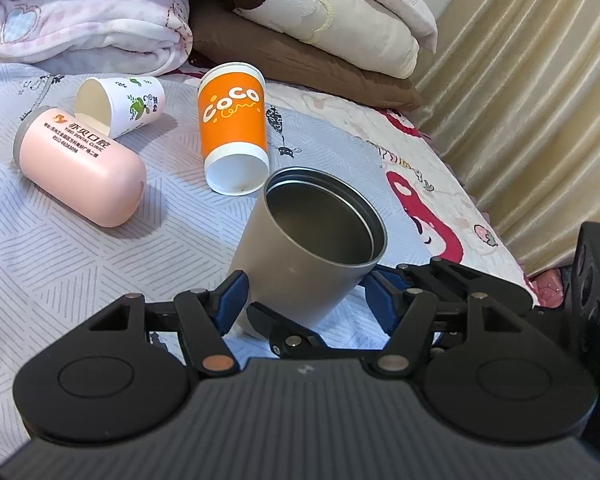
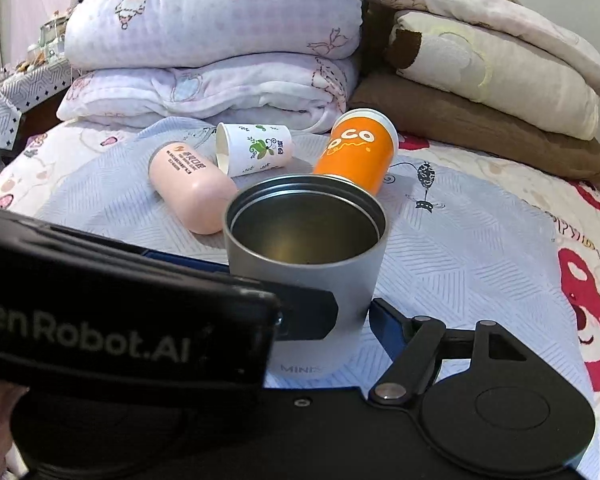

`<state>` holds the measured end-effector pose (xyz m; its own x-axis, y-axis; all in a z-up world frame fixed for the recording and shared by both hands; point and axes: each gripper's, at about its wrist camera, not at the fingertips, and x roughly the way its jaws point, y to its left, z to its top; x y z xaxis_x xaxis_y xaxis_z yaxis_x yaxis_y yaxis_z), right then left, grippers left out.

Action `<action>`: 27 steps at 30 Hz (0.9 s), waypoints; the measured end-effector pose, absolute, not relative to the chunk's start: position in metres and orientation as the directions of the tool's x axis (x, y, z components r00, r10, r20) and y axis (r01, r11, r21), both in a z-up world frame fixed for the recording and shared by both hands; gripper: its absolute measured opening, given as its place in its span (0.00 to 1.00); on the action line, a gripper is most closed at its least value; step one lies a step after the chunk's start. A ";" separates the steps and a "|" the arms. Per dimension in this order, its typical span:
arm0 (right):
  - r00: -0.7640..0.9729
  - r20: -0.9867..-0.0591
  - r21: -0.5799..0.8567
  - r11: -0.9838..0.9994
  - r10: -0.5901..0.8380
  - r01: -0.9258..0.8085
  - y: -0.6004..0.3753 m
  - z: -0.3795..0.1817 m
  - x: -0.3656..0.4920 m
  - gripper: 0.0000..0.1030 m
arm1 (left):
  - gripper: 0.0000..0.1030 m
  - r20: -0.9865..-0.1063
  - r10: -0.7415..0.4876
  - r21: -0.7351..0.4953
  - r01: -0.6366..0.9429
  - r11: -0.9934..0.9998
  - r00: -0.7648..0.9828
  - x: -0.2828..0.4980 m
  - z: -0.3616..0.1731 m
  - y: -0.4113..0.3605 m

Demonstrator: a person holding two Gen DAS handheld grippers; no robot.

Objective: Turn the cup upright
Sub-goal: 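Set the tumbler down on the sheet and open the right gripper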

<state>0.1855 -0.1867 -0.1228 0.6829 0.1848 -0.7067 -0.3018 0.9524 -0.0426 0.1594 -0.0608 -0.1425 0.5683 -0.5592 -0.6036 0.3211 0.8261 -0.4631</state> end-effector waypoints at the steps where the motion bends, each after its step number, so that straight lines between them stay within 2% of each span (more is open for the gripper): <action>1: 0.684 -0.707 -0.051 0.951 0.180 -0.304 -0.184 -0.123 0.160 0.75 | 0.62 -0.609 -0.554 -0.454 0.323 0.830 0.567 0.159 -0.142 -0.062; 5: 0.669 -0.721 -0.052 0.949 0.179 -0.310 -0.184 -0.118 0.139 0.76 | 0.61 -0.649 -0.512 -0.394 0.327 0.859 0.563 0.156 -0.135 -0.067; 8: 0.618 -0.768 -0.052 0.946 0.167 -0.320 -0.185 -0.113 0.136 0.76 | 0.61 -0.672 -0.491 -0.368 0.326 0.871 0.554 0.154 -0.126 -0.064; 15: 0.554 -0.803 0.060 0.955 0.219 -0.290 -0.201 -0.078 0.122 0.80 | 0.62 -0.692 -0.479 -0.387 0.283 0.877 0.539 0.141 -0.097 -0.053; 22: 0.631 -0.730 0.117 0.957 0.263 -0.265 -0.217 -0.025 0.079 0.83 | 0.68 -0.676 -0.401 -0.354 0.204 0.913 0.618 0.107 -0.052 -0.039; 27: 0.698 -0.666 0.118 0.961 0.263 -0.250 -0.222 0.011 0.049 0.83 | 0.72 -0.677 -0.304 -0.246 0.184 0.952 0.670 0.083 -0.013 -0.039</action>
<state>0.0493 -0.2215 0.0113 0.6979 0.2632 -0.6660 -0.2501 0.9610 0.1176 0.0832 -0.0391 -0.0130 0.6699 -0.3041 -0.6773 0.1838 0.9518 -0.2455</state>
